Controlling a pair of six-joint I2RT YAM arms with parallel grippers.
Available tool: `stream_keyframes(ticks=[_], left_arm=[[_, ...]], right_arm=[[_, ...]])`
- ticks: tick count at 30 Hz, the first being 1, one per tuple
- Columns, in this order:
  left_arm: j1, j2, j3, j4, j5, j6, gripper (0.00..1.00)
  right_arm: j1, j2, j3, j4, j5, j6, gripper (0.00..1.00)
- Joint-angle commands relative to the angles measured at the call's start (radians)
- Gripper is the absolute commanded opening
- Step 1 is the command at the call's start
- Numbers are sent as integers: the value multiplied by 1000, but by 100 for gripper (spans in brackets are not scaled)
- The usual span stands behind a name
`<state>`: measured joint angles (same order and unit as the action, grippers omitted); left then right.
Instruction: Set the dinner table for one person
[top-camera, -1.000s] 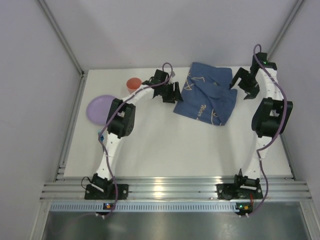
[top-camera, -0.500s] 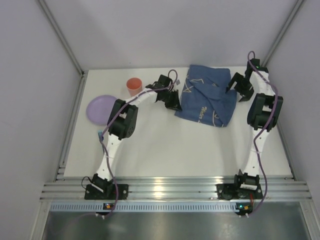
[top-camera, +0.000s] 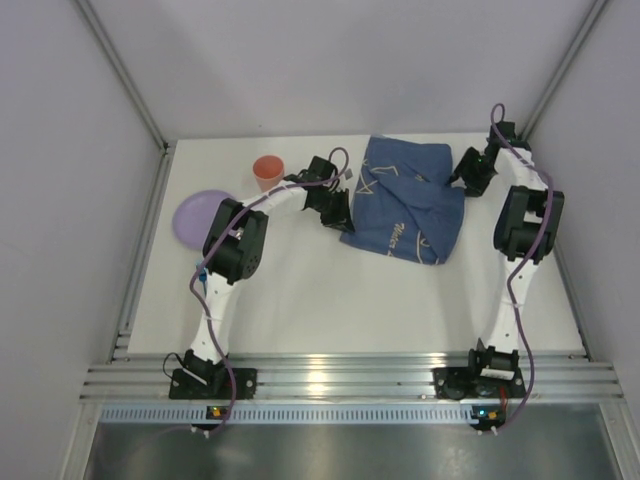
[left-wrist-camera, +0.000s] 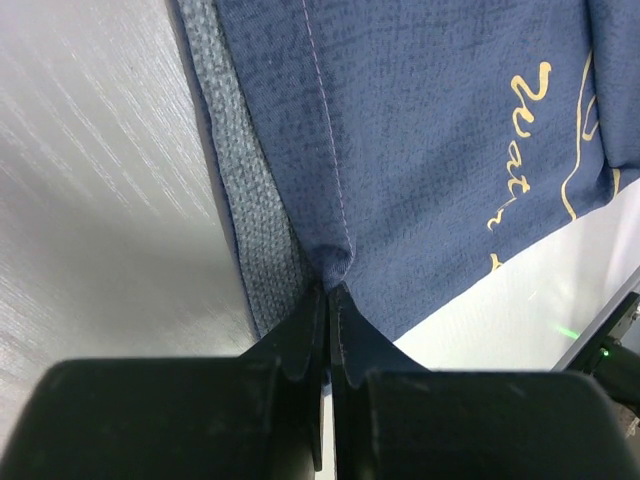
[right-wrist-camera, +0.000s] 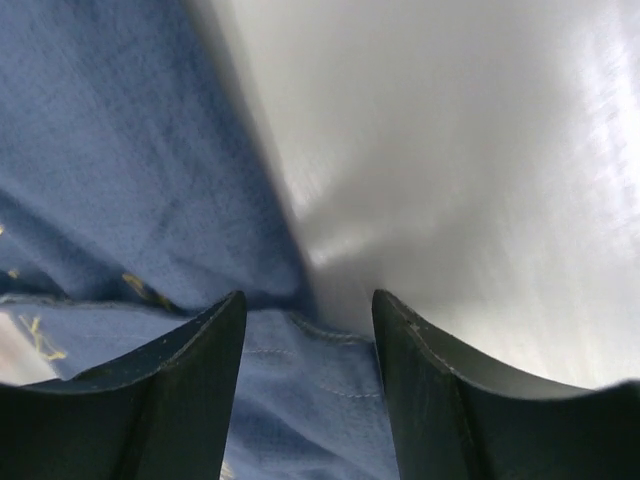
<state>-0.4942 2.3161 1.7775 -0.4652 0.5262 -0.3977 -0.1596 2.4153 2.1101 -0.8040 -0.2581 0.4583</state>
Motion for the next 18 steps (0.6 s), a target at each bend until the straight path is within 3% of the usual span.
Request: stream_keyframes(ticks=[1,4,8,9,11,18], left_arm=[[5,-27,10,-59,-22,16,0],[5,-30,0,-58,-18,8,0],[5,-46,-27,-46,-22,-6,0],[5,-47,-33,-46,-25,-9,0],[5,-52,-35,-52,-40,-15,0],[54,-118,-52,-66,-89,-96,0]], right_arm=[[31,-125,-129,77,-40,19,56],[34,-182,-223,112,-38,11,54],[34,-196,-266,112,-33,-20,28],[35,-196,-274,112,-33,-21,14],[35,-196,-280,111,-15,-20,0],[20,-220,-185,50,5,31,0]])
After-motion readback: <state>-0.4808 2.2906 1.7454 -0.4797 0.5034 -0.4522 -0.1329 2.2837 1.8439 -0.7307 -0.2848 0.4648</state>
